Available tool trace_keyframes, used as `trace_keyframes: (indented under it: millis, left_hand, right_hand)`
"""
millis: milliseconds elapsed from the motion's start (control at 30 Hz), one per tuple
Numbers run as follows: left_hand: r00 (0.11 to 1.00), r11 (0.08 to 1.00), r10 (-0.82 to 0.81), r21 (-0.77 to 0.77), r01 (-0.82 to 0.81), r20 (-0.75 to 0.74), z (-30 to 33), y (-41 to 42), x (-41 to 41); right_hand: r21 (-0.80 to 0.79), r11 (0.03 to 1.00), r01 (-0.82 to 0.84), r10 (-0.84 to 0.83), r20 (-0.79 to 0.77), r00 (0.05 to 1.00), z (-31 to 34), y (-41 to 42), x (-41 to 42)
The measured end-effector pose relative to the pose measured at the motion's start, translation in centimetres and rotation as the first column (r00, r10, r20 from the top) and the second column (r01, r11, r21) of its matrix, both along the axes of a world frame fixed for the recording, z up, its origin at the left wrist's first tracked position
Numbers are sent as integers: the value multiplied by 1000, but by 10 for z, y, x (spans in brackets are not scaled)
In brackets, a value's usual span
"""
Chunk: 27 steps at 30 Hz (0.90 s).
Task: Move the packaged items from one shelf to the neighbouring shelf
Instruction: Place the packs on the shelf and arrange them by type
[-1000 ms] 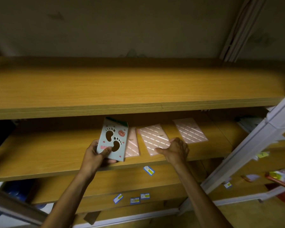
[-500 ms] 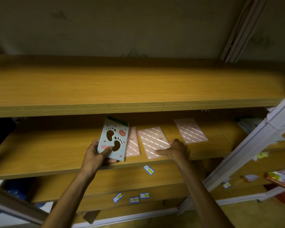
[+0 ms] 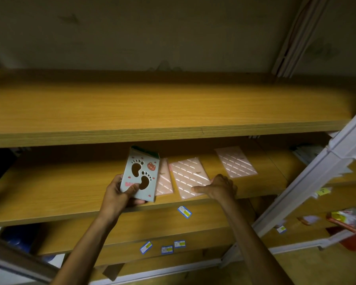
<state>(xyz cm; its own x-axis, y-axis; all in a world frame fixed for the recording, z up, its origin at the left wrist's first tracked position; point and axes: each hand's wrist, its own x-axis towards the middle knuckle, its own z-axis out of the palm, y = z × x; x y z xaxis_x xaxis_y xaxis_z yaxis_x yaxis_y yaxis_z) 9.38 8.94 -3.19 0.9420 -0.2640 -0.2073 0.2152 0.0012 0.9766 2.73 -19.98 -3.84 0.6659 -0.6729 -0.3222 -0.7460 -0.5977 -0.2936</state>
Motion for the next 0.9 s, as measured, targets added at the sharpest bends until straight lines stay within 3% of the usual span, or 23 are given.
trace_keyframes:
  millis: [167, 267, 433, 900]
  left_hand:
    - [1000, 1000, 4, 5, -4, -1, 1, 0, 0]
    - [1000, 1000, 3, 12, -3, 3, 4, -1, 0]
    - [1000, 1000, -6, 8, 6, 1, 6, -2, -1]
    - [996, 994, -91, -65, 90, -18, 10, -17, -16]
  right_hand:
    - [75, 997, 33, -40, 92, 995, 0, 3, -5]
    - [323, 946, 22, -120, 287, 950, -2, 5, -8]
    - [409, 906, -104, -140, 523, 841, -9, 9, -18]
    - [608, 771, -189, -378, 676, 633, -1, -2, -52]
